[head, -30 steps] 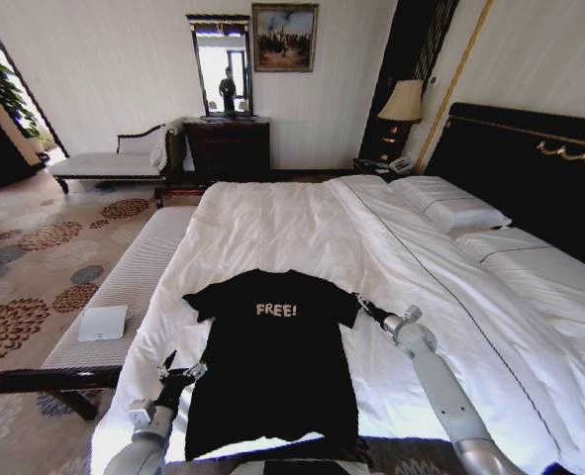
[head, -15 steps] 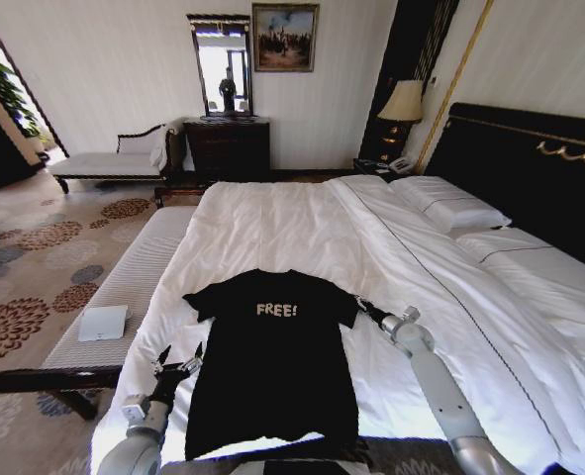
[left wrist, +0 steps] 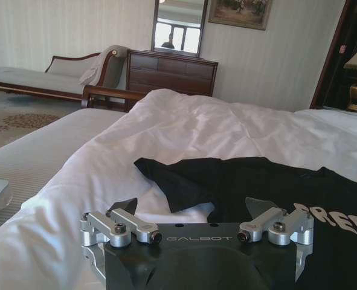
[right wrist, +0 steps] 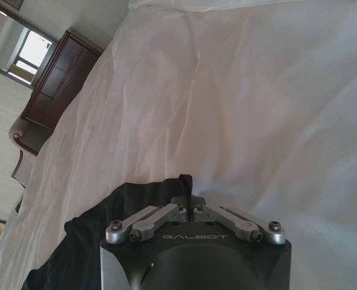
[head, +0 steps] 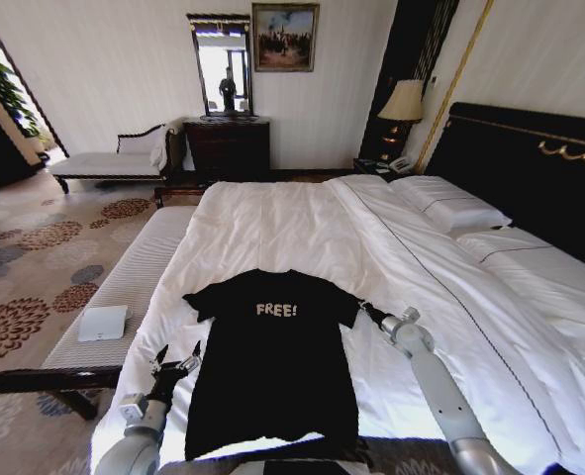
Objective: Fold the clothes on the bed.
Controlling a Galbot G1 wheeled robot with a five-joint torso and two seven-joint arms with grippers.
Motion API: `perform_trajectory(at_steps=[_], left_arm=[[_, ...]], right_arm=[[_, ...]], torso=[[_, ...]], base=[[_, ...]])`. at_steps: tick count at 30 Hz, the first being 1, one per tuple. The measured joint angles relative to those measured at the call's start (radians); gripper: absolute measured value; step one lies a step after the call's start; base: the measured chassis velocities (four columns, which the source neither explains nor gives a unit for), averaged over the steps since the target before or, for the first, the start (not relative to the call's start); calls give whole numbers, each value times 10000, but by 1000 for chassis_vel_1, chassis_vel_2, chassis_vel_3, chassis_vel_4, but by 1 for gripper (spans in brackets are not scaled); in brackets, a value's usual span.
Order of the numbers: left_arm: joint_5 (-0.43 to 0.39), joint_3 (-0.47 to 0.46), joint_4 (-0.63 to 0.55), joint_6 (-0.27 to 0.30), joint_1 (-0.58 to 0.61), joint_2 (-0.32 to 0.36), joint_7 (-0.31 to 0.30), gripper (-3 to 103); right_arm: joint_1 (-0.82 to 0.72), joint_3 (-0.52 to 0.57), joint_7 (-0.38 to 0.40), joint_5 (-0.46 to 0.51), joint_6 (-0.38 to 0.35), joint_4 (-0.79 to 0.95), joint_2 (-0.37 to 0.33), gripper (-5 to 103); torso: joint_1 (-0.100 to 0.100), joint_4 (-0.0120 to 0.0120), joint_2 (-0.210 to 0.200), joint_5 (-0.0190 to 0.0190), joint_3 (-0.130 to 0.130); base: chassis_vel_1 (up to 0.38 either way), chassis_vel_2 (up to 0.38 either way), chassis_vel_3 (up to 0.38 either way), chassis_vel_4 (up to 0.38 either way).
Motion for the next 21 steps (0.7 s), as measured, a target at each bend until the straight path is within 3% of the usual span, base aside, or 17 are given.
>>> perform_trajectory(at_steps=[9, 13, 21], left_arm=[[-18, 15, -64, 1, -50, -29, -2, 100], [-23, -70, -116, -2, 2, -100, 36, 100], [-8, -129, -303, -42, 206, -269, 59, 100]], right_arm=[[-183, -31, 3, -264, 6, 736, -75, 0], [-562, -501, 18, -1075, 222, 2018, -125, 0], [-278, -1854, 166, -2447, 555, 2688, 311, 0]], torso=[[1, 0, 0, 0, 0], [0, -2, 1, -2, 0], [0, -1, 1, 0, 0]], base=[[0, 0, 0, 0], [0, 0, 0, 0], [0, 0, 0, 0]])
